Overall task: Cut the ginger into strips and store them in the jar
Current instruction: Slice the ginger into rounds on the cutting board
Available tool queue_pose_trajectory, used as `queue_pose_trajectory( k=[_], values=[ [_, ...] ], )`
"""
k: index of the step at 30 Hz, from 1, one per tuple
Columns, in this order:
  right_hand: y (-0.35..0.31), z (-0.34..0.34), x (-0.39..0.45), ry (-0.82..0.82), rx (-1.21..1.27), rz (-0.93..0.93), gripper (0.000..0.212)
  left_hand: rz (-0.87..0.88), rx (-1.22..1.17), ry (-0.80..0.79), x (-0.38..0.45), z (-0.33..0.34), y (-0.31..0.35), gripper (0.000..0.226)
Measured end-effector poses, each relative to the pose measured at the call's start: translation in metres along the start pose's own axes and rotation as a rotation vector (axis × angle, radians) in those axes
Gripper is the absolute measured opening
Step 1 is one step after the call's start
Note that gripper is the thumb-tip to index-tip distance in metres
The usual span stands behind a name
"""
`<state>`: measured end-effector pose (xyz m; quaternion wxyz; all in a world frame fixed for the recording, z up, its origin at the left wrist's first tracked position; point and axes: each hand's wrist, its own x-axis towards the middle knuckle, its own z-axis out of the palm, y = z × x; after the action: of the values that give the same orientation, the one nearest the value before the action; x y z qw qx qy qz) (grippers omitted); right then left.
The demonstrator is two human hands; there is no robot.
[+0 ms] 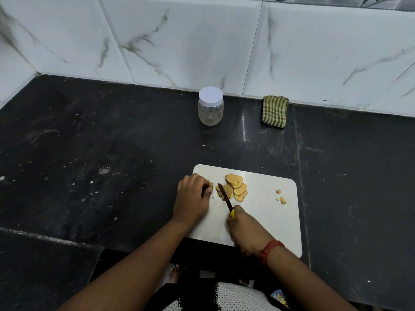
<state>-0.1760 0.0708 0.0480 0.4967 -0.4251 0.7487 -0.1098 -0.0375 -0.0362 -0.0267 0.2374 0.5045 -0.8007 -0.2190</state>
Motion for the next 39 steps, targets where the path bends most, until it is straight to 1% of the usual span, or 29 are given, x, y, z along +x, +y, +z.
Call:
queue_pose_trajectory(
  k=[5, 8, 11, 20, 24, 29, 34, 39],
  values=[
    [-0.001, -0.002, 0.006, 0.057, 0.008, -0.005, 0.009, -0.03, 0.059, 0.029, -0.002, 0.001, 0.001, 0.012],
    [-0.007, -0.005, 0.004, 0.063, -0.029, -0.043, 0.014, -0.024, 0.104, 0.053, -0.005, 0.0, 0.002, 0.014],
    [-0.009, -0.004, 0.004, 0.044, -0.028, -0.028, 0.013, -0.022, 0.13, 0.071, -0.008, -0.001, 0.003, 0.015],
    [-0.013, -0.003, 0.006, 0.065, -0.028, -0.024, 0.013, -0.027, 0.194, -0.022, 0.006, -0.003, 0.014, 0.017],
    [-0.011, -0.001, 0.006, 0.07, -0.008, -0.022, 0.016, 0.014, 0.218, -0.065, 0.003, -0.009, 0.01, 0.025],
    [-0.01, 0.001, 0.008, 0.065, 0.032, -0.009, 0.013, 0.025, 0.228, -0.078, 0.003, -0.012, 0.008, 0.016],
    [-0.011, 0.003, 0.008, 0.069, 0.017, -0.013, 0.013, 0.01, 0.174, -0.082, 0.0, -0.014, 0.004, 0.029],
    [-0.014, 0.004, 0.006, 0.07, -0.023, -0.012, 0.014, 0.041, 0.161, -0.069, -0.004, -0.014, 0.0, 0.014]
  ],
)
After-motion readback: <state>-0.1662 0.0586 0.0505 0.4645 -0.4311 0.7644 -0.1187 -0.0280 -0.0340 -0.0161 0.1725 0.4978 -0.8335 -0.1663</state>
